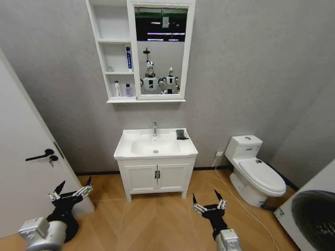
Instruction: Move facial cleanser and shampoo from washbasin to cabinet, then wipe washbasin with towel.
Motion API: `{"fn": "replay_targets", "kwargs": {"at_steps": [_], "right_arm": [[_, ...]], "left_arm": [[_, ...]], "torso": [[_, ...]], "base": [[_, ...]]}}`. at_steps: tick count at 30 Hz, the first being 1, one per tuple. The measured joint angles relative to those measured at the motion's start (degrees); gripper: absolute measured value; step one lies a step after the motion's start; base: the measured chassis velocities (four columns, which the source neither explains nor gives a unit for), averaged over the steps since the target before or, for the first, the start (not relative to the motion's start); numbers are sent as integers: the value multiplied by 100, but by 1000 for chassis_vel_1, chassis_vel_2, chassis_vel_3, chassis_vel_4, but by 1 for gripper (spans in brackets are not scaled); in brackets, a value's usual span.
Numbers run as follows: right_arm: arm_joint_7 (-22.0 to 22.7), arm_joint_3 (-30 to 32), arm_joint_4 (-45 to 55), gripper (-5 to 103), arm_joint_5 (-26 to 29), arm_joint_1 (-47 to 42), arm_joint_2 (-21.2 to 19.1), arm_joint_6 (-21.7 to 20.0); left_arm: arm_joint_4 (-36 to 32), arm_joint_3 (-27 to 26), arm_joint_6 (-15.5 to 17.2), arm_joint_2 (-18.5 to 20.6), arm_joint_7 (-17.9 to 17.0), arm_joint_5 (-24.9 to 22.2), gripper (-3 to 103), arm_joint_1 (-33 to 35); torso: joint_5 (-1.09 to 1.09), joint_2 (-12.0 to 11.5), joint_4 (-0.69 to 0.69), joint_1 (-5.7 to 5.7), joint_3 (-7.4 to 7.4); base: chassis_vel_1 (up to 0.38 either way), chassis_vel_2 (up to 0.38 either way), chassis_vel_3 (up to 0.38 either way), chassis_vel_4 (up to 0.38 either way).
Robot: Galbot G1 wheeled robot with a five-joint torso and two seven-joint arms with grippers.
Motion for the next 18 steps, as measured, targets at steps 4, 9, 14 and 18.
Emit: {"fn": "replay_targets", "kwargs": {"at_steps": [4,9,14,18], "right_arm": [[-29,3,-3,100,-55,-47,2,33],[-39,3,-78,100,-73,-20,-14,26],[-39,11,-153,100,-23,35,-44,23],[-38,19,-187,100,88,103,-91,5]], "left_arm": [[0,-2,0,0,-3,0,100,2],[0,1,0,0,2,0,100,-1],[0,2,0,0,2,0,100,-2],[0,2,0,0,1,0,100,-2]], "torso": [[-8,3,2,-5,-2],[-4,0,-4,-1,0],[-4,-5,0,9,4],[-5,-5,0,9,3]], "base": [[230,-209,-212,224],[24,-21,-109,70],[-78,18,95,-17],[-12,83,97,-15]]}}
